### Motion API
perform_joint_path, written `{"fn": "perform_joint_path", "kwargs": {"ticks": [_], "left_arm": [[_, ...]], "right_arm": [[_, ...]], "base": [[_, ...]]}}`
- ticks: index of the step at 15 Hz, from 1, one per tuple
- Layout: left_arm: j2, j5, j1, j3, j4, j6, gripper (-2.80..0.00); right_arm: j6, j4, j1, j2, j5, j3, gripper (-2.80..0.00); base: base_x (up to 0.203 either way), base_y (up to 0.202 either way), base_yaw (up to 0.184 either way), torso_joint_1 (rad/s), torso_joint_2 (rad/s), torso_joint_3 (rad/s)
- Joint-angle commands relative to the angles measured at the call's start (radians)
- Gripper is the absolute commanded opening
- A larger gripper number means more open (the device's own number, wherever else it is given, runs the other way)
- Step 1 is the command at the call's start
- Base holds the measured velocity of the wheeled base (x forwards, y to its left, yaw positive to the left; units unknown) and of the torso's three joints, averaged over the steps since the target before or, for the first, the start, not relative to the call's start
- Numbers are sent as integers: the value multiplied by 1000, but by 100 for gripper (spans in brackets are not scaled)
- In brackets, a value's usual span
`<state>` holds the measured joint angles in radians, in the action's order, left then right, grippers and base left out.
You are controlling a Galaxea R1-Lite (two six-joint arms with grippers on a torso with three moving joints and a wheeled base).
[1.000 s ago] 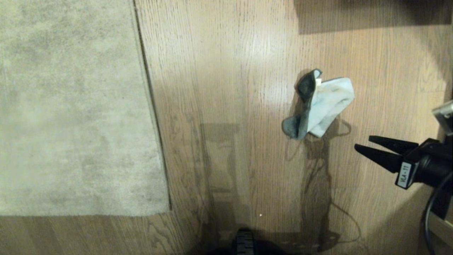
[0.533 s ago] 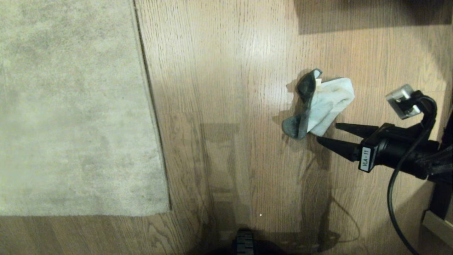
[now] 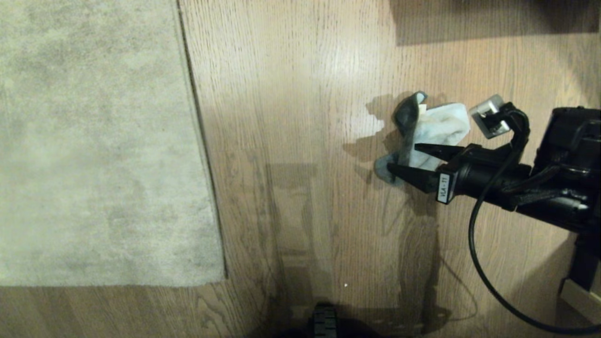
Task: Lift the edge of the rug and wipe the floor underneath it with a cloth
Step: Pick up the rag
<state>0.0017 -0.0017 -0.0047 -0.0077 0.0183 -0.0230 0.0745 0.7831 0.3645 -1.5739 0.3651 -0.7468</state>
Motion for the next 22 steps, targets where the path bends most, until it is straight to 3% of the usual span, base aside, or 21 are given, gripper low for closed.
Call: {"fn": "perform_joint_path", "kwargs": {"ticks": [1,15,19,22], "left_arm": [[0,0,0,0,0,0,-280],[0,0,0,0,0,0,-280],[0,0,0,0,0,0,-280],[0,0,0,0,0,0,-280]], "right_arm": [[1,63,2,-67,-6,-14,0],[1,153,32,-226,-12,-75,0],[1,197,27,-257,-117,-103,0],[5,201,12,-261,-129,-111,0]], "base": [[0,0,0,0,0,0],[0,0,0,0,0,0],[0,0,0,0,0,0],[0,0,0,0,0,0]]}}
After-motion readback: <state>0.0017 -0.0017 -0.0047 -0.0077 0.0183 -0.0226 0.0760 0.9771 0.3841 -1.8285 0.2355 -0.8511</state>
